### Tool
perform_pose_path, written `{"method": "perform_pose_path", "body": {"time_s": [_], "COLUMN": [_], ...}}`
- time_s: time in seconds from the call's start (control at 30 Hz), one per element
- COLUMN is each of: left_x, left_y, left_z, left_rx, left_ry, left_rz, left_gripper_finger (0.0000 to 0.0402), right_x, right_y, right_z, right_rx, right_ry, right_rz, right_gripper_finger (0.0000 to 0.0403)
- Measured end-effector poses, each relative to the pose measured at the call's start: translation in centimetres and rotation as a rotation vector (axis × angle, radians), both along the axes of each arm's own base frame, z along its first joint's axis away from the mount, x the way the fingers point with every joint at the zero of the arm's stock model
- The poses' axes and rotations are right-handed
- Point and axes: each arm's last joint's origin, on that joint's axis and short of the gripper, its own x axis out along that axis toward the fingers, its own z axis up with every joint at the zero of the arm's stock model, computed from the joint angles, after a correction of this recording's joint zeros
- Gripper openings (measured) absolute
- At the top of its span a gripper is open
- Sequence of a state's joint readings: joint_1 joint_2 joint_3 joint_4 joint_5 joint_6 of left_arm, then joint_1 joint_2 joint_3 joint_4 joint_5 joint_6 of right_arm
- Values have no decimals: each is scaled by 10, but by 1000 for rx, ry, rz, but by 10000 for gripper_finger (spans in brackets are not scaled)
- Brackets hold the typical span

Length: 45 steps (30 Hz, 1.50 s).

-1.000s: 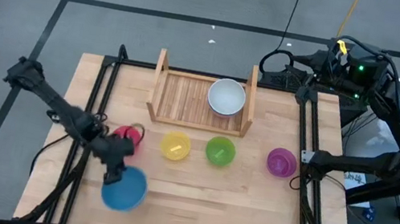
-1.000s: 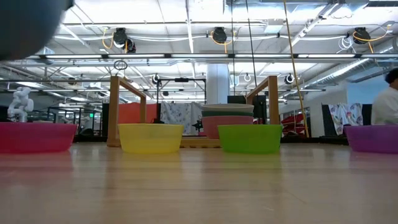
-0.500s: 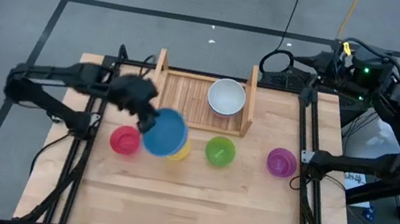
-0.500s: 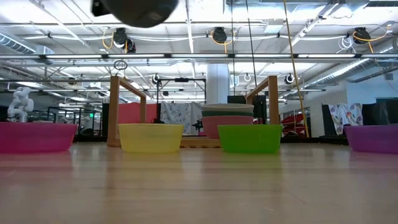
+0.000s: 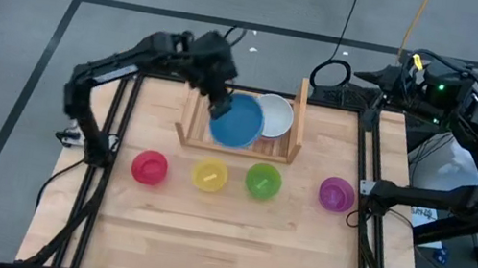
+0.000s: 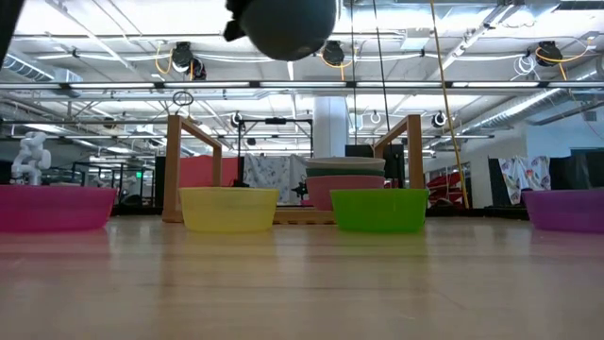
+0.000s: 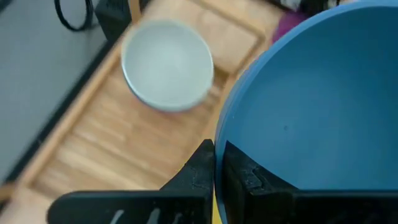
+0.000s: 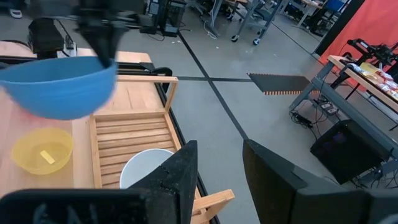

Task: Place and stack bowls onto a shelf
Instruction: Stack the blue bowl into the white bowl on the shelf

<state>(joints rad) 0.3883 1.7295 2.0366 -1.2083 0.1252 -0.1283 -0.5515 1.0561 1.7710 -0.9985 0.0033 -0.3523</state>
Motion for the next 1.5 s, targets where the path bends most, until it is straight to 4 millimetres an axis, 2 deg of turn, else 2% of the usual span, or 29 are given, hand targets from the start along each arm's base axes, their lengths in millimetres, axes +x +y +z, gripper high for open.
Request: {"method": "perform_pose_path", "body": {"time_s": [0.1, 0.37, 0.57, 0.8, 1.13, 1.5], "left_x": [13, 41, 64, 88, 91, 98], "left_y": [22, 70, 92, 107, 124, 122], "left_z": [2, -21, -55, -79, -99, -117], "left_rx": [11, -33, -57, -27, 31, 15], "left_ry": [-19, -23, 8, -49, 31, 97], "left_rz": [-2, -4, -18, -23, 69, 59], "left_gripper_finger": [10, 10, 10, 10, 10, 10], "right_x": [-1, -2, -2, -2, -2, -2], "right_y": [1, 1, 1, 1, 1, 1], "right_z": [0, 0, -3, -3, -3, -3], "right_rx": [0, 3, 15, 16, 16, 19], "right_ry": [0, 6, 25, 25, 25, 31], "right_rz": [0, 0, -1, -1, -1, -1], "right_gripper_finger": [121, 121, 121, 121, 121, 121]}}
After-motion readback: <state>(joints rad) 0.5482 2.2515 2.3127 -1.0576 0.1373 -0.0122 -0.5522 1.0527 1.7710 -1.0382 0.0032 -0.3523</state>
